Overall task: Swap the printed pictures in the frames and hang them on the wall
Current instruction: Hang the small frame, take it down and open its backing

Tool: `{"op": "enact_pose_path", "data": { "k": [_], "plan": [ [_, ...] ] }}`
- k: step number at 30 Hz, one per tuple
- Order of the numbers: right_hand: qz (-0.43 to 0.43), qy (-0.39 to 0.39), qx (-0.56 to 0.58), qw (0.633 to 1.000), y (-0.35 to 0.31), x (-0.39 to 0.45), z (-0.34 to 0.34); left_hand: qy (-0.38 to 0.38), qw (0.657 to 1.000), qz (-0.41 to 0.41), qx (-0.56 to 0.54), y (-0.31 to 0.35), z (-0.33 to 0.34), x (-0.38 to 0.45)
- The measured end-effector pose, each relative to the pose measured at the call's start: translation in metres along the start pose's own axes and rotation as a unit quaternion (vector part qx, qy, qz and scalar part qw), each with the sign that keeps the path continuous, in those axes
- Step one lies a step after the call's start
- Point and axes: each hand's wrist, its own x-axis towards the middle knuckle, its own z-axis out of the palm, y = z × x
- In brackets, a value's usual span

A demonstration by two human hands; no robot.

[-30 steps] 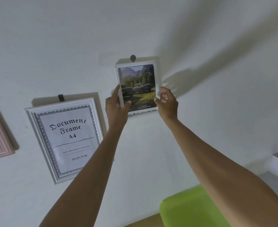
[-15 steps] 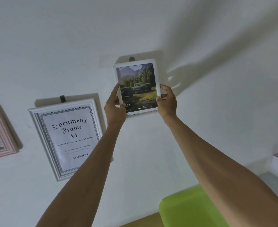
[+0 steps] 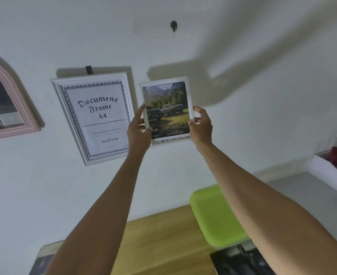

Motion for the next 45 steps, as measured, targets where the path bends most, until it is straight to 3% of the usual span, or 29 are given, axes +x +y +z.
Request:
{"op": "enact_pose_path", "data": {
  "k": [10,20,30,33,36,39,41,45],
  "plan": [
    [0.147,-0.065,-0.077,0.984,0.102,-0.174,0.030,-0.036,0.986,-0.159,0.017,-0.127,-0.078,-0.152],
    [0.328,-0.116,-0.138,0.927,0.199,-0.341,0.053,-0.043,0.940,-0.338,0.006,-0.220,-0.150,-0.315],
    [0.374,-0.150,-0.181,0.897,0.230,-0.389,0.064,-0.106,0.876,-0.462,-0.094,-0.238,-0.188,-0.368],
    [0.382,-0.155,-0.189,0.891,0.233,-0.389,0.071,-0.109,0.874,-0.462,-0.104,-0.241,-0.194,-0.365],
    [0.312,-0.158,-0.278,0.895,0.229,-0.385,0.088,-0.103,0.883,-0.445,-0.104,-0.241,-0.198,-0.363],
    [0.141,-0.188,-0.341,0.910,0.213,-0.372,0.112,-0.094,0.898,-0.420,-0.095,-0.241,-0.201,-0.364],
    [0.057,-0.243,-0.311,0.917,0.197,-0.360,0.132,-0.097,0.906,-0.401,-0.090,-0.241,-0.202,-0.364],
    [-0.038,-0.374,-0.294,0.879,0.168,-0.348,0.168,-0.108,0.924,-0.363,-0.057,-0.237,-0.201,-0.364]
  ]
}}
